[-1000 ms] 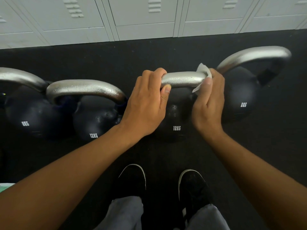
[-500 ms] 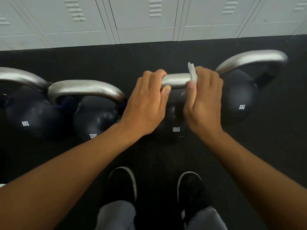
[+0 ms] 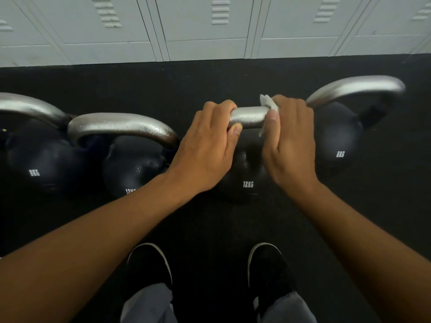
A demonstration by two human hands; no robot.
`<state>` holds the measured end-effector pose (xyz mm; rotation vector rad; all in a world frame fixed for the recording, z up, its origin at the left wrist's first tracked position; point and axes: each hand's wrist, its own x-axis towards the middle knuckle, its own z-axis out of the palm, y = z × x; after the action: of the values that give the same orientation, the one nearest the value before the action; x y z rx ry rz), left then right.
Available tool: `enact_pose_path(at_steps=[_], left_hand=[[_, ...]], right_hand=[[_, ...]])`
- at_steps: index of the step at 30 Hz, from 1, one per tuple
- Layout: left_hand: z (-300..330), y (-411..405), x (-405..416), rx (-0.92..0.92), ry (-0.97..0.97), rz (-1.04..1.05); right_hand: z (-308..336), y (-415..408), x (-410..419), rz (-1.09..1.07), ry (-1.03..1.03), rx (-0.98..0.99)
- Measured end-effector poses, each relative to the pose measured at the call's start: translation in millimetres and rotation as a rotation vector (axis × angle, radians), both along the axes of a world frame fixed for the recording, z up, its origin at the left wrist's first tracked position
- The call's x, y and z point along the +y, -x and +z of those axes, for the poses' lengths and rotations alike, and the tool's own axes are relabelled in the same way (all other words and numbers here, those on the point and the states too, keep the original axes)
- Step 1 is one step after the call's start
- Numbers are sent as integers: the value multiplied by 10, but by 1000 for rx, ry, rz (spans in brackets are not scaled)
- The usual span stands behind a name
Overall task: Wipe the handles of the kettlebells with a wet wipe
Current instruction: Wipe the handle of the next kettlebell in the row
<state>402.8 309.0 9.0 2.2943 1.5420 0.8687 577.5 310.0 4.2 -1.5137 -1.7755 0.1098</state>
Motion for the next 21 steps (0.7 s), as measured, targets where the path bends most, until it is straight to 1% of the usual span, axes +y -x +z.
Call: enact_pose_path(at_steps=[7, 10, 15, 21], left_hand=[[12, -1, -14, 1, 11, 5], [23, 8, -8, 5, 14, 5], [22, 7, -12, 7, 17, -2], [15, 9, -10, 10, 27, 8]], right_hand=[[-188, 44, -282, 51, 14, -27], [-58, 35, -243, 46, -10, -47], [136, 55, 49, 34, 11, -168], [-74, 69, -233, 62, 1, -175]])
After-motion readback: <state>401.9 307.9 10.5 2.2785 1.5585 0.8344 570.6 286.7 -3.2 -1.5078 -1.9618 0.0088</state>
